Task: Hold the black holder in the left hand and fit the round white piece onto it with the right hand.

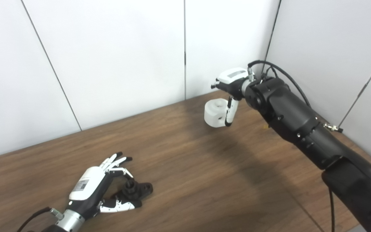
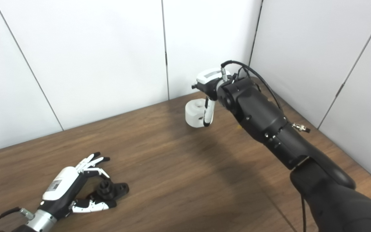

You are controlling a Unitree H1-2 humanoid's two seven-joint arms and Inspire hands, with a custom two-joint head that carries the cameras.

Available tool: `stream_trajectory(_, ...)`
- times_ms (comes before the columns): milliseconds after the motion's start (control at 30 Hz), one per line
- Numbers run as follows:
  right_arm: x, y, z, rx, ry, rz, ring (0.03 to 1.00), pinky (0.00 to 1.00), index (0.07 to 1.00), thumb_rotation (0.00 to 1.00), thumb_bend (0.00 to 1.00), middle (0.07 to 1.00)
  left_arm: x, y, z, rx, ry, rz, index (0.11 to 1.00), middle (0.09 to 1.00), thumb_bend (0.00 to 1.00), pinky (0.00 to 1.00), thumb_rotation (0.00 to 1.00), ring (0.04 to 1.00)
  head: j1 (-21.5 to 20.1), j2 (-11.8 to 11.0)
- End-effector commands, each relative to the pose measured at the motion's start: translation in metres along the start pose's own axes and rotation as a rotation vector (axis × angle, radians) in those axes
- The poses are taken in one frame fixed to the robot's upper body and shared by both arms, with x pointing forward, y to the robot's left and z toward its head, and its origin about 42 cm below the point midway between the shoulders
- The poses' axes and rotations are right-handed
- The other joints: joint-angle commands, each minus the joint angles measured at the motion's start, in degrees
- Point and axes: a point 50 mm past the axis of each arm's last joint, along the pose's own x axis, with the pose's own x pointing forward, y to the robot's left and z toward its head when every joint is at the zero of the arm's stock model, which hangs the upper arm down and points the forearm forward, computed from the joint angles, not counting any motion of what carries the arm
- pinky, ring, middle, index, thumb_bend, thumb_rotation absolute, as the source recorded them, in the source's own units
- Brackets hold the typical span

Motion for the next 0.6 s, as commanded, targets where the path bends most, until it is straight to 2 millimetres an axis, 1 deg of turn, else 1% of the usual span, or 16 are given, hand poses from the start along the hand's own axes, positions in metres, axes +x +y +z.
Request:
stream_trajectory(0, -0.002, -0.031, -0.005, 0.001, 0.004, -0.101, 0.985, 0.92, 0.912, 0.28, 0.94, 1.0, -0.03, -0.024, -0.016, 0.046, 0.07, -0.164, 0.48, 0.904, 0.53, 0.99, 0.07, 0.991, -0.01, 0.1)
stream_trajectory(367, 0.015, -0.027, -0.004, -0.007, 0.002, -0.085, 0.972, 0.92, 0.898, 0.3, 0.95, 0.995, -0.032, -0.022, -0.015, 0.049, 0.063, -0.161, 0.48, 0.904, 0.52, 0.98, 0.06, 0.993, 0.66, 0.24)
stream_trajectory(567, 0.021, -0.029, -0.002, -0.012, -0.009, -0.082, 0.979, 0.91, 0.895, 0.31, 0.94, 0.994, -0.032, -0.023, -0.014, 0.055, 0.062, -0.157, 0.48, 0.903, 0.53, 0.98, 0.06, 0.987, 1.21, 0.27)
